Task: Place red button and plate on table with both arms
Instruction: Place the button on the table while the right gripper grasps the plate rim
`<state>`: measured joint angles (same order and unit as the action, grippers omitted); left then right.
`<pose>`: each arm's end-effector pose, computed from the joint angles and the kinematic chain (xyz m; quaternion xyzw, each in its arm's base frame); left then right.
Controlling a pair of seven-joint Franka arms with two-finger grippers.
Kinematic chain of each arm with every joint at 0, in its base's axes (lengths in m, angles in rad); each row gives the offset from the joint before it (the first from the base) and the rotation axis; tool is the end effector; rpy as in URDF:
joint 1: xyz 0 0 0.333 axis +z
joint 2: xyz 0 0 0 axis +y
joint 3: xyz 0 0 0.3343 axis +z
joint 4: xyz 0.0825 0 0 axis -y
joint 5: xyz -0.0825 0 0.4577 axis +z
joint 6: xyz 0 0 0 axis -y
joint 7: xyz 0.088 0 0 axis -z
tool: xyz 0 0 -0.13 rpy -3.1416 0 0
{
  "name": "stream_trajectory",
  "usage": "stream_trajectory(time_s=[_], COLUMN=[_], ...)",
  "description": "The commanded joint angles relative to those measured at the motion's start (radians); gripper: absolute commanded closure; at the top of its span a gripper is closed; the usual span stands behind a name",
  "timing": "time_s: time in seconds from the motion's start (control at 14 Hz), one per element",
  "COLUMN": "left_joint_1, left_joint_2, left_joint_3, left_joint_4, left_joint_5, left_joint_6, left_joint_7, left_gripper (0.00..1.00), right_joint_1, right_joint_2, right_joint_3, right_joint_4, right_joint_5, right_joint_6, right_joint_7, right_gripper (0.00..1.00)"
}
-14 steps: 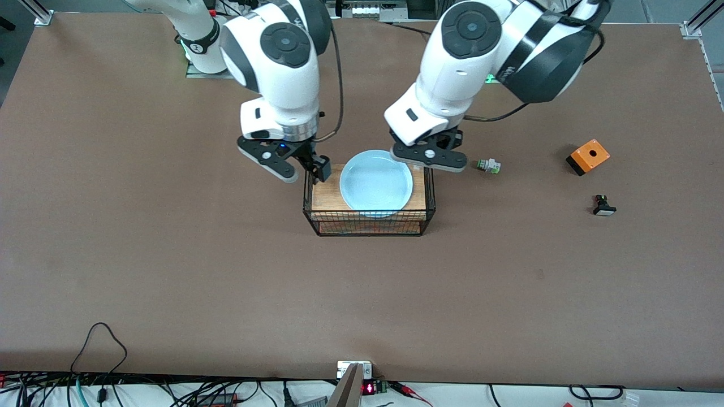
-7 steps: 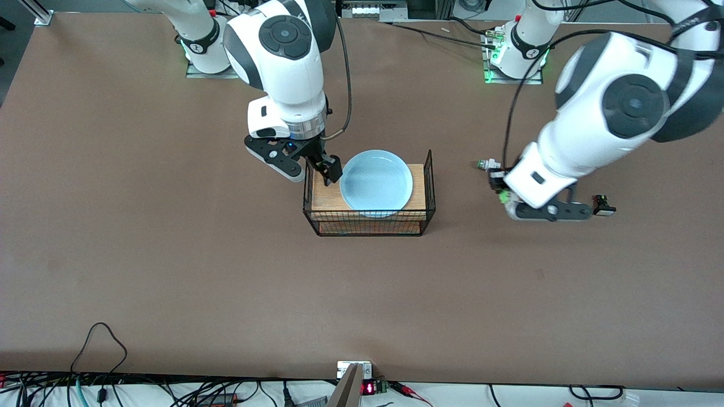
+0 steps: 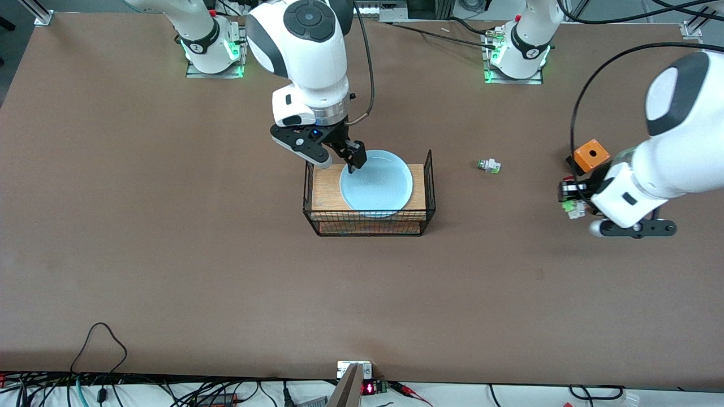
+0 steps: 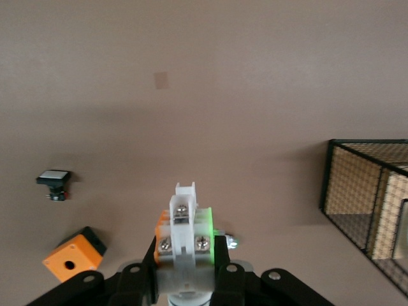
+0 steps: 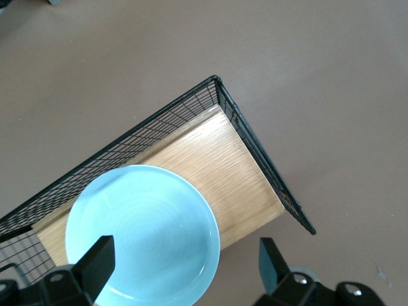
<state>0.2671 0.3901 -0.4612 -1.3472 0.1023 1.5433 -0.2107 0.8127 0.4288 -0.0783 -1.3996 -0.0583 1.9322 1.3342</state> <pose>0.7213 -0.0771 0.4949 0.9963 0.0142 -0.0826 0.0186 0.5752 0.5246 0.4469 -0.9570 0.2821 -0.0645 0.0227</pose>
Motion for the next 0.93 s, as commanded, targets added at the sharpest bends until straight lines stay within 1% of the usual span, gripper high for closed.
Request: stream_trajectory(time_s=[0.0, 0.07, 0.14, 0.29, 0.36, 0.43, 0.5, 0.57, 0.64, 0.71, 0.79, 0.86], left_joint_1=[-0.017, -0.053, -0.107, -0.173, -0.193, -0.201, -0.203, -0.210, -0.218, -0.224, -0.224, -0.224], left_joint_2=[-0.068, -0.098, -0.124, -0.174, -0.200, -0.232, -0.266, -0.295, -0.310, -0.309, -0.300, -0.283], left_joint_3=[0.039, 0.094, 0.167, 0.310, 0.356, 0.375, 0.377, 0.378, 0.384, 0.388, 0.388, 0.388], left_joint_4=[-0.079, -0.116, -0.160, -0.261, -0.320, -0.392, -0.464, -0.534, -0.590, -0.611, -0.625, -0.650], left_joint_5=[-0.003, -0.007, -0.024, -0.091, -0.107, -0.108, -0.107, -0.105, -0.102, -0.093, -0.093, -0.092], left_joint_6=[-0.005, 0.010, 0.050, 0.144, 0.190, 0.242, 0.294, 0.345, 0.374, 0.379, 0.377, 0.382], left_joint_7=[0.040, 0.046, 0.060, 0.175, 0.213, 0.230, 0.232, 0.232, 0.228, 0.228, 0.226, 0.225], left_gripper=[1.00, 1.00, 1.00, 1.00, 1.00, 1.00, 1.00, 1.00, 1.00, 1.00, 1.00, 1.00], right_joint_1=[0.029, 0.037, 0.037, 0.033, 0.033, 0.034, 0.037, 0.037, 0.037, 0.039, 0.039, 0.039], right_joint_2=[0.073, 0.103, 0.123, 0.152, 0.160, 0.169, 0.176, 0.176, 0.174, 0.176, 0.180, 0.180], right_joint_3=[-0.006, -0.008, -0.008, -0.008, -0.008, -0.008, -0.008, -0.008, -0.008, -0.008, -0.008, -0.008], right_joint_4=[0.016, 0.016, 0.016, 0.018, 0.018, 0.018, 0.018, 0.018, 0.018, 0.018, 0.018, 0.018], right_joint_5=[-0.015, -0.043, -0.052, -0.052, -0.052, -0.052, -0.052, -0.051, -0.046, -0.046, -0.045, -0.045], right_joint_6=[0.011, 0.011, 0.011, 0.016, 0.016, 0.025, 0.043, 0.051, 0.051, 0.051, 0.051, 0.051], right_joint_7=[0.019, 0.025, 0.014, 0.003, 0.005, 0.013, 0.022, 0.022, 0.022, 0.023, 0.023, 0.023], right_gripper=[0.00, 0.00, 0.00, 0.00, 0.00, 0.00, 0.01, 0.06, 0.12, 0.18, 0.27, 0.35])
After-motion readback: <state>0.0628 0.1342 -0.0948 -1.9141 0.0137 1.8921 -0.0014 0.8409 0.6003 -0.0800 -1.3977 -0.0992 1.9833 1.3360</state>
